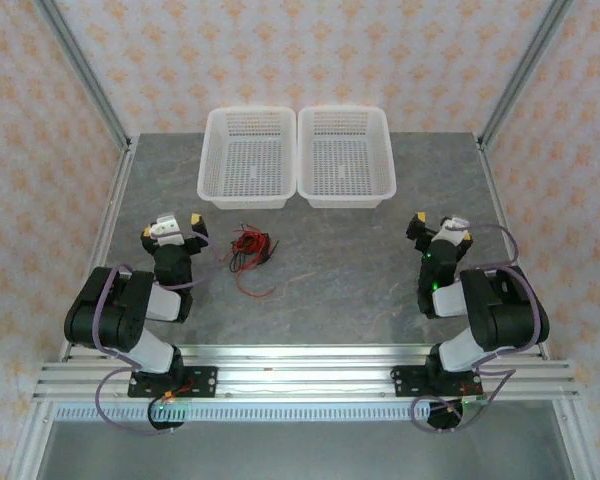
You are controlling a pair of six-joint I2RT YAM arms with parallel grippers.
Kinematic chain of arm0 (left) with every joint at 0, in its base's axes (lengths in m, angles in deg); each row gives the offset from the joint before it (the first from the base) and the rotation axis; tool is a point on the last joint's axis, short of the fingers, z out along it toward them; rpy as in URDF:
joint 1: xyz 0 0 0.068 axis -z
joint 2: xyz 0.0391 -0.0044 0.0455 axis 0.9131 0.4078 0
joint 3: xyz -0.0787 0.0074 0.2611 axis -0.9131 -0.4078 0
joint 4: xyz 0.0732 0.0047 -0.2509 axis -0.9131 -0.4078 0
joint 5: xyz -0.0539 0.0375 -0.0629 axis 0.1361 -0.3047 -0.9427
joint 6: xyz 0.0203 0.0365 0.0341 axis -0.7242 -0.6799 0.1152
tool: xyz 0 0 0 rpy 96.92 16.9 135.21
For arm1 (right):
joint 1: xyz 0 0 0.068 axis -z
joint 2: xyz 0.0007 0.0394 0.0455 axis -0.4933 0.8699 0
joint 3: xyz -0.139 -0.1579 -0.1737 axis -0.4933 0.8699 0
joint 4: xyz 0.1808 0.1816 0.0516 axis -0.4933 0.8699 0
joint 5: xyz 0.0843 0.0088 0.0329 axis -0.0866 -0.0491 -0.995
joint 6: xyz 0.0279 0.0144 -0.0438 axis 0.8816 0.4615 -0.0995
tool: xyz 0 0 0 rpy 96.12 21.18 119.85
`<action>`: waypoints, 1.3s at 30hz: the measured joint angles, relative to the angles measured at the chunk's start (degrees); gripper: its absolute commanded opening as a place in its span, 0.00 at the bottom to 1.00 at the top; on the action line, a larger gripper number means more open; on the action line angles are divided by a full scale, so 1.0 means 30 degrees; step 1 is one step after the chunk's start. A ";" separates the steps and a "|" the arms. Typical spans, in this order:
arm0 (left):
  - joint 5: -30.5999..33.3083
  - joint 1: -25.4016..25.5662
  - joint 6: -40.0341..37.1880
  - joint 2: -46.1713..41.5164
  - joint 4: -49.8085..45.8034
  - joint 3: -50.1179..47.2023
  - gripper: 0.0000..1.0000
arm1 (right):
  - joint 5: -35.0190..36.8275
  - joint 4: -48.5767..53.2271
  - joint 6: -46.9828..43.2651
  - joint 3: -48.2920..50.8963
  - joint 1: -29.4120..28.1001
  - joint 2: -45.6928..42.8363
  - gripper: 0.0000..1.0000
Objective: Untangle the cables
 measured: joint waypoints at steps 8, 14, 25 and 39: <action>-0.0124 0.0000 0.0000 0.0000 0.0000 0.0000 1.00 | 0.0000 0.0000 0.0000 0.0000 0.0000 0.0000 1.00; -0.0233 0.0000 0.0000 0.0000 0.0000 0.0000 1.00 | 0.0000 0.0000 0.0000 0.0000 0.0000 0.0000 1.00; -0.0284 0.0000 0.0000 0.0000 0.0000 0.0007 1.00 | -0.0007 0.0000 0.0007 0.0000 0.0000 0.0000 1.00; -0.0291 0.0000 0.0000 0.0000 0.0000 0.0000 1.00 | -0.0007 0.0000 0.0007 0.0000 0.0000 0.0000 0.97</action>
